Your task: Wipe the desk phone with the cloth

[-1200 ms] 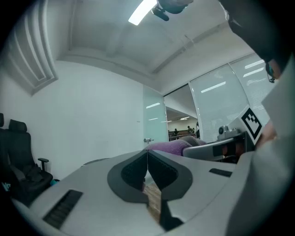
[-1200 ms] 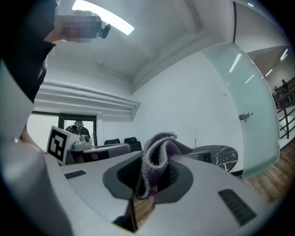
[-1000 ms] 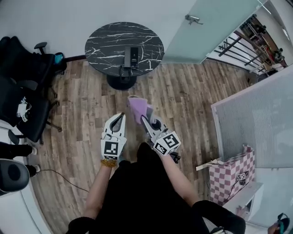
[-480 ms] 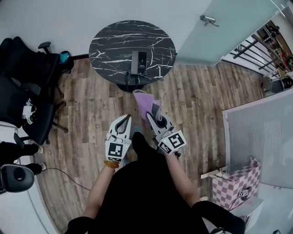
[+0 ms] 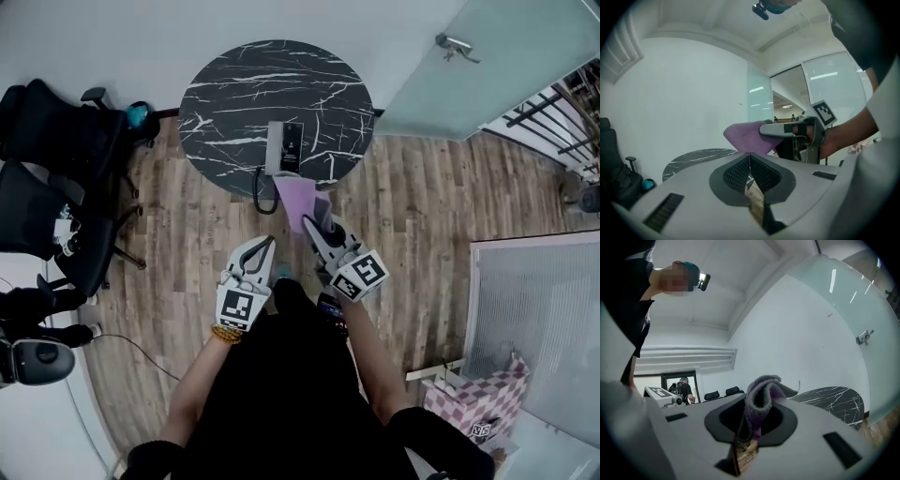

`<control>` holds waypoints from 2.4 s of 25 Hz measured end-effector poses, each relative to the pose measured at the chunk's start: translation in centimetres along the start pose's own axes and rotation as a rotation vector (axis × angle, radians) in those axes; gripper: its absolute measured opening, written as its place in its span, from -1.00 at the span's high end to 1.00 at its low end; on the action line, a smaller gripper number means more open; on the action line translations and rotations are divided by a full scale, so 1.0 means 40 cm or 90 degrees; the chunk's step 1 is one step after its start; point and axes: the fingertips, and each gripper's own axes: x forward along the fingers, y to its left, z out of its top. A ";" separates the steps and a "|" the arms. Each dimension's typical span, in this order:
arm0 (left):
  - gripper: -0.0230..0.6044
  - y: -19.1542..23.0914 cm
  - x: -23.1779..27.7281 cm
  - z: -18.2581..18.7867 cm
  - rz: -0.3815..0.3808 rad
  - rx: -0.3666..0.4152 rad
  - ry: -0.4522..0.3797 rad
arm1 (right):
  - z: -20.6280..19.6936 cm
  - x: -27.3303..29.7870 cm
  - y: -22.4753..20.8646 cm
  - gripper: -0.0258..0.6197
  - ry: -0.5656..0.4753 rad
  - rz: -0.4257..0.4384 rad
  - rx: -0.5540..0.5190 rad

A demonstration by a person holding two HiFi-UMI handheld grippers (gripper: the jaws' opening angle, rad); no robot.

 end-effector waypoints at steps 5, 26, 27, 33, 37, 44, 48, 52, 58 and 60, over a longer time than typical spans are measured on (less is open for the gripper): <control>0.88 0.017 0.027 -0.043 0.004 -0.014 0.049 | -0.016 -0.001 -0.094 0.75 -0.007 -0.027 0.038; 0.88 0.424 0.326 0.021 -0.021 -0.033 -0.034 | -0.006 0.327 -0.363 0.75 0.125 -0.039 0.038; 0.88 0.448 0.336 0.021 -0.021 -0.041 -0.036 | -0.007 0.349 -0.375 0.75 0.130 -0.043 0.035; 0.88 0.501 0.378 -0.008 -0.053 -0.056 -0.024 | -0.044 0.447 -0.443 0.75 0.168 -0.064 0.039; 0.88 0.491 0.406 -0.035 -0.088 0.007 -0.005 | -0.097 0.479 -0.490 0.75 0.226 -0.067 0.032; 0.88 0.509 0.414 -0.021 -0.088 0.035 -0.020 | -0.184 0.528 -0.560 0.75 0.322 -0.048 -0.110; 0.88 0.525 0.394 -0.043 -0.077 0.040 0.000 | -0.249 0.548 -0.571 0.75 0.401 -0.021 -0.229; 0.88 0.533 0.387 -0.029 -0.063 0.051 -0.015 | -0.259 0.584 -0.584 0.75 0.428 -0.004 -0.300; 0.88 0.524 0.340 -0.045 -0.047 0.044 -0.005 | -0.258 0.632 -0.588 0.75 0.460 0.004 -0.511; 0.88 0.524 0.329 -0.058 -0.045 0.046 0.004 | -0.297 0.639 -0.601 0.75 0.493 0.016 -0.534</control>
